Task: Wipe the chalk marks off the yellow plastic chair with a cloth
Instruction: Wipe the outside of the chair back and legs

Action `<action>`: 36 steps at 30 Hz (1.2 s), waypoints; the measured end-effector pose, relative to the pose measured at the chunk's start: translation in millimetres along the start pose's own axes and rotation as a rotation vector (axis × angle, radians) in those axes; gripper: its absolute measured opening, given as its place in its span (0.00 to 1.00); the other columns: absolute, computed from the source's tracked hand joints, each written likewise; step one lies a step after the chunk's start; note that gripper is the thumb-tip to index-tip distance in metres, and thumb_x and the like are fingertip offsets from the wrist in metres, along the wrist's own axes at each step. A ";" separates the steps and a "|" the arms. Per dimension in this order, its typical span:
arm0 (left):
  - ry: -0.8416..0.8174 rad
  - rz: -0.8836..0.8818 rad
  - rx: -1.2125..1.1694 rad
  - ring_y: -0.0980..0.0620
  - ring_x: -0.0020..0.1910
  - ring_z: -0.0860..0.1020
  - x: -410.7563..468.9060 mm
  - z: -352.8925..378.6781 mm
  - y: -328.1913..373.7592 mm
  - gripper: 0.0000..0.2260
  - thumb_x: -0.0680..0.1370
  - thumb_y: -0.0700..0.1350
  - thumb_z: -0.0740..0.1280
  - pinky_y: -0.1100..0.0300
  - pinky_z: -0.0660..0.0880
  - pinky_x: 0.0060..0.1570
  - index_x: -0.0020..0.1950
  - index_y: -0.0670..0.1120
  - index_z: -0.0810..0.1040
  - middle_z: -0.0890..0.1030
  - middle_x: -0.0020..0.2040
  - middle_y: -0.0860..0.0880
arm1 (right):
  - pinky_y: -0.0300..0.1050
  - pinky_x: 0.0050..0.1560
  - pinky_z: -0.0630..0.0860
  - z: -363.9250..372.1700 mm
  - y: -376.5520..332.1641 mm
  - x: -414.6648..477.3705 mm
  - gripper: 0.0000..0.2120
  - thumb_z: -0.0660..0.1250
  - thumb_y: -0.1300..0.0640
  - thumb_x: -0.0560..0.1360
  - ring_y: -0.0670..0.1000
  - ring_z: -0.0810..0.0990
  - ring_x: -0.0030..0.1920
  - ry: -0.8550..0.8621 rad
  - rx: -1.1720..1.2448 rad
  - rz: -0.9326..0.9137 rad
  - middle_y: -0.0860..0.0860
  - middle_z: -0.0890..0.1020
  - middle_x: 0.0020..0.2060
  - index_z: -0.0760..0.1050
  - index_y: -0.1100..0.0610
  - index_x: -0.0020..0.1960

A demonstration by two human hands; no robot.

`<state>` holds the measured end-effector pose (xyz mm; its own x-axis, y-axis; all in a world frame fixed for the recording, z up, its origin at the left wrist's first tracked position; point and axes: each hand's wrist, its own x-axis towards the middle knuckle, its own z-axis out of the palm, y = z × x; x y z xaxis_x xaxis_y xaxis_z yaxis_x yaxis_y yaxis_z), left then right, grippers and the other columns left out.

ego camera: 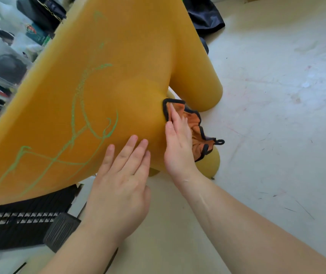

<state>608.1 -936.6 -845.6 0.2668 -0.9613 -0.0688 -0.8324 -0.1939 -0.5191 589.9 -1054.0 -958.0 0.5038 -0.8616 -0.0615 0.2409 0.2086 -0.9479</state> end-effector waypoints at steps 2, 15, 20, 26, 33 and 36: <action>0.020 -0.019 -0.003 0.44 0.79 0.61 -8.0 5.2 -1.7 0.26 0.74 0.43 0.55 0.37 0.57 0.75 0.70 0.38 0.76 0.69 0.76 0.43 | 0.58 0.81 0.47 -7.7 26.8 5.9 0.29 0.43 0.34 0.80 0.49 0.49 0.82 0.008 -0.163 0.013 0.44 0.56 0.82 0.54 0.36 0.81; 0.082 -0.156 -0.065 0.43 0.79 0.60 -31.4 30.5 -9.4 0.28 0.74 0.41 0.54 0.39 0.55 0.77 0.73 0.40 0.72 0.61 0.80 0.45 | 0.58 0.73 0.60 -5.5 15.1 -52.4 0.28 0.50 0.43 0.84 0.56 0.63 0.72 0.045 -0.602 -0.234 0.49 0.61 0.81 0.53 0.46 0.83; 0.076 -0.148 -0.086 0.42 0.79 0.60 -29.3 32.3 -4.6 0.29 0.74 0.41 0.52 0.37 0.57 0.76 0.74 0.39 0.70 0.61 0.80 0.43 | 0.64 0.77 0.56 -30.6 77.0 3.4 0.30 0.44 0.35 0.82 0.59 0.57 0.79 -0.037 -0.552 -0.160 0.49 0.58 0.82 0.47 0.39 0.82; 0.044 -0.138 -0.082 0.44 0.80 0.59 -34.6 45.3 -13.3 0.29 0.74 0.41 0.53 0.38 0.57 0.76 0.76 0.40 0.68 0.54 0.82 0.47 | 0.64 0.80 0.44 -19.5 94.1 -6.9 0.38 0.38 0.29 0.77 0.57 0.42 0.83 -0.021 -0.434 0.123 0.49 0.45 0.83 0.38 0.44 0.83; 0.051 -0.157 -0.183 0.45 0.80 0.57 -34.5 60.1 -8.9 0.29 0.76 0.43 0.51 0.41 0.52 0.76 0.78 0.41 0.65 0.50 0.83 0.48 | 0.45 0.75 0.29 39.6 47.3 -72.2 0.31 0.53 0.42 0.84 0.57 0.30 0.80 -0.047 -0.365 -0.236 0.45 0.40 0.81 0.36 0.31 0.78; 0.035 -0.134 -0.198 0.46 0.80 0.56 -37.9 64.5 -15.9 0.30 0.74 0.42 0.52 0.41 0.53 0.76 0.78 0.41 0.64 0.49 0.83 0.50 | 0.49 0.77 0.29 41.5 76.8 -80.4 0.32 0.49 0.36 0.82 0.56 0.26 0.79 -0.114 -0.452 -0.125 0.48 0.35 0.81 0.32 0.31 0.77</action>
<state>642.6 -884.5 -889.7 0.3668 -0.9301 0.0211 -0.8707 -0.3512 -0.3443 602.3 -949.5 -1012.9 0.5875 -0.8060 0.0727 -0.0661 -0.1373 -0.9883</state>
